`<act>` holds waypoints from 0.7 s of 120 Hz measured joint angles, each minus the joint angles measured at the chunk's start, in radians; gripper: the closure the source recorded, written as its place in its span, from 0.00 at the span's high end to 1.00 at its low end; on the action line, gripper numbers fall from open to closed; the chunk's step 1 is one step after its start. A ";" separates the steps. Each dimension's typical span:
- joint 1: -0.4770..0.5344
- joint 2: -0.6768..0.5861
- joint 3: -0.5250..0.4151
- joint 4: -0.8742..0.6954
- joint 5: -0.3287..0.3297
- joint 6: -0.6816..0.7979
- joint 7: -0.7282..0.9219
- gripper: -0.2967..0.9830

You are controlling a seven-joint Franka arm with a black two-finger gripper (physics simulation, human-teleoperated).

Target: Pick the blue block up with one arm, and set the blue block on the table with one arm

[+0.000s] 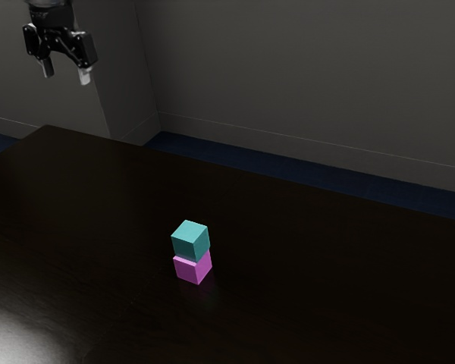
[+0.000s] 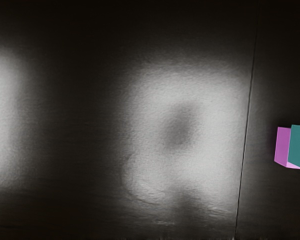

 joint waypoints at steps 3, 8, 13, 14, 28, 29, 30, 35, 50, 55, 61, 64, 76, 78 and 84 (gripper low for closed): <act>0.000 0.000 0.000 0.000 0.000 -0.001 0.003 0.77; 0.000 0.000 0.000 0.000 0.000 -0.003 0.009 0.77; 0.000 -0.002 -0.002 0.006 0.001 -0.005 0.014 0.77; 0.000 -0.003 -0.002 0.008 0.002 -0.006 0.016 0.77; 0.005 -0.118 -0.064 0.173 0.007 -0.030 0.033 0.77; 0.006 -0.125 -0.075 0.177 0.007 -0.032 0.035 0.77; 0.007 -0.131 -0.084 0.181 0.007 -0.033 0.037 0.77; 0.005 -0.148 -0.126 0.193 0.004 -0.040 0.049 0.77; -0.022 -0.141 -0.173 0.188 -0.013 -0.048 0.082 0.77; -0.020 -0.109 -0.167 0.139 -0.015 -0.040 0.087 0.77; -0.018 -0.087 -0.142 0.010 -0.016 0.010 0.082 0.77; -0.012 -0.083 -0.133 -0.067 -0.016 0.047 0.076 0.77; 0.000 -0.003 -0.097 -0.281 -0.021 0.197 0.053 0.77; 0.001 0.023 -0.093 -0.297 -0.028 0.221 0.048 0.77; 0.000 0.095 -0.087 -0.331 -0.050 0.300 0.035 0.77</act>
